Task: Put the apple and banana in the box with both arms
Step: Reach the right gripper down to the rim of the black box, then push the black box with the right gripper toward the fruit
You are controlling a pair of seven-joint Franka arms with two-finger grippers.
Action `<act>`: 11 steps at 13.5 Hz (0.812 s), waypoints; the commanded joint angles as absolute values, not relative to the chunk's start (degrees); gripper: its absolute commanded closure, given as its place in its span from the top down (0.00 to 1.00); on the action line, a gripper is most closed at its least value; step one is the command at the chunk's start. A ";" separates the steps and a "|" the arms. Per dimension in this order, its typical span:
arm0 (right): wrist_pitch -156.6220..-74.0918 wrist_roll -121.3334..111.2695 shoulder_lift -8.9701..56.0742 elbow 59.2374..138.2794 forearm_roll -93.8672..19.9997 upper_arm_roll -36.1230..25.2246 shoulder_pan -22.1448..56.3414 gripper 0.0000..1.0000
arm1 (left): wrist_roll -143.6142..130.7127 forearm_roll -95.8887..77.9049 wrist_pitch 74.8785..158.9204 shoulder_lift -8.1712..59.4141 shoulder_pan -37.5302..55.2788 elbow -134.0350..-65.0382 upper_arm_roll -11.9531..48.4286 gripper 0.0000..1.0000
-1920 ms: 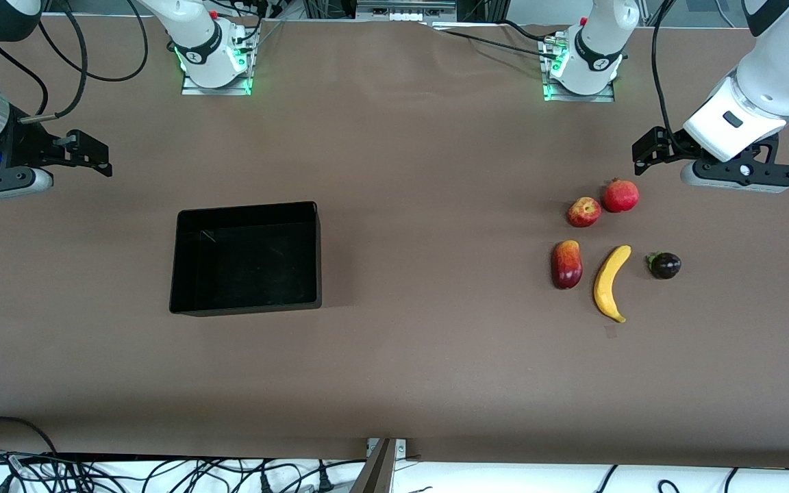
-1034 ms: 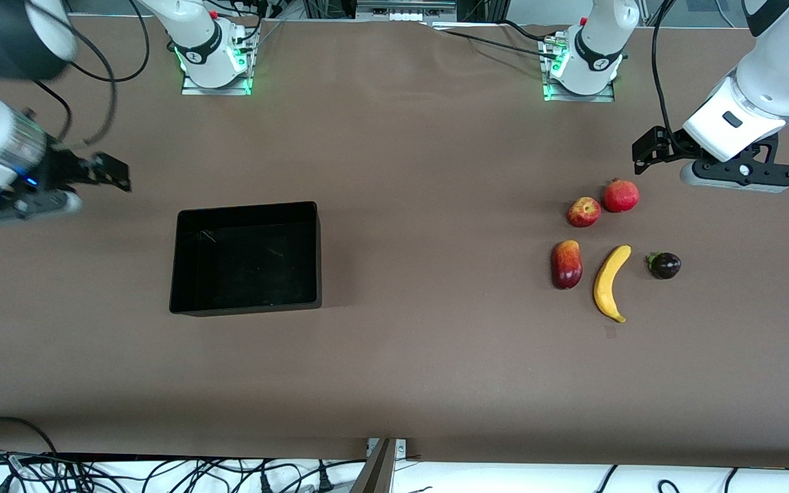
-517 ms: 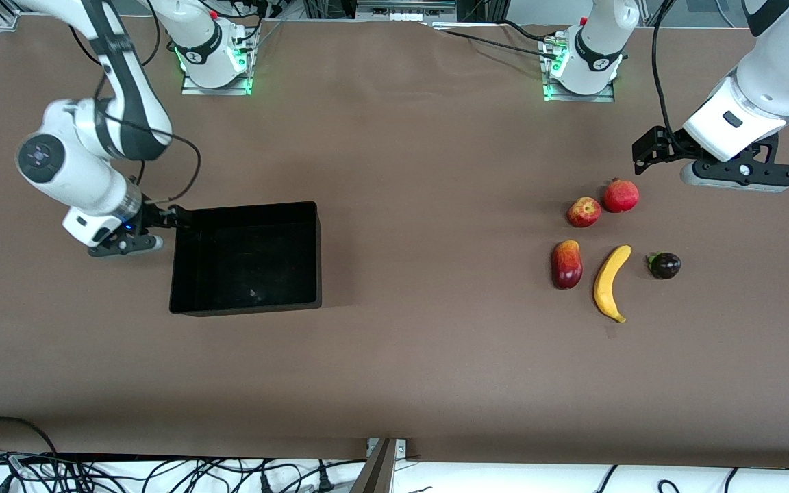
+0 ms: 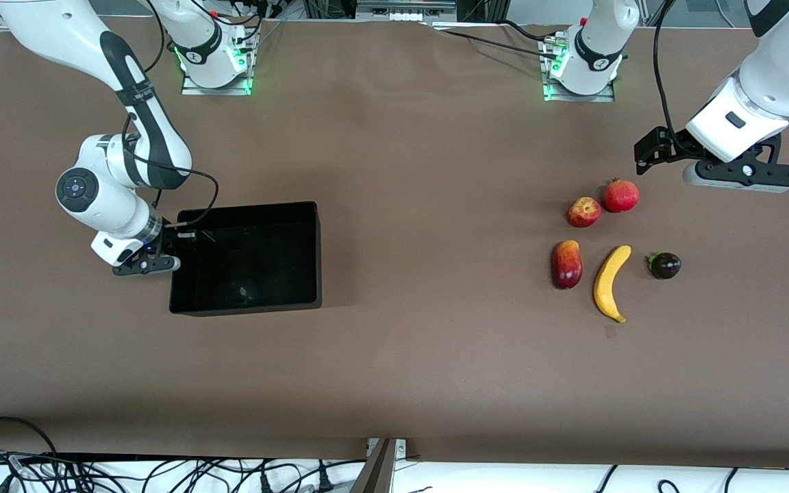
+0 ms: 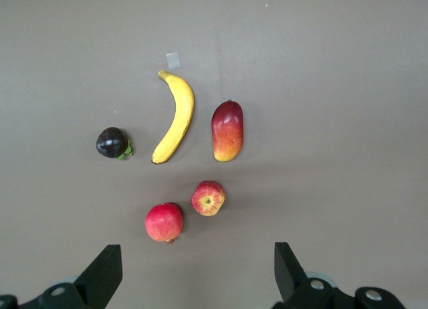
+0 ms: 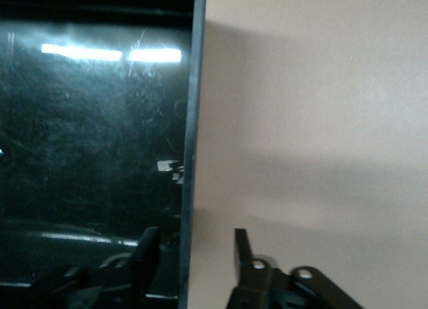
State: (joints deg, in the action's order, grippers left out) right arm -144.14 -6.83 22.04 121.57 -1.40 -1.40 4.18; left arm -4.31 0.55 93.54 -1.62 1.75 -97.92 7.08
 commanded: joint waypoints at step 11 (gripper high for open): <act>-126.48 4.26 22.49 101.54 -8.43 2.29 15.00 0.00 | -4.83 -0.35 91.76 -0.70 1.41 -95.89 7.21 1.00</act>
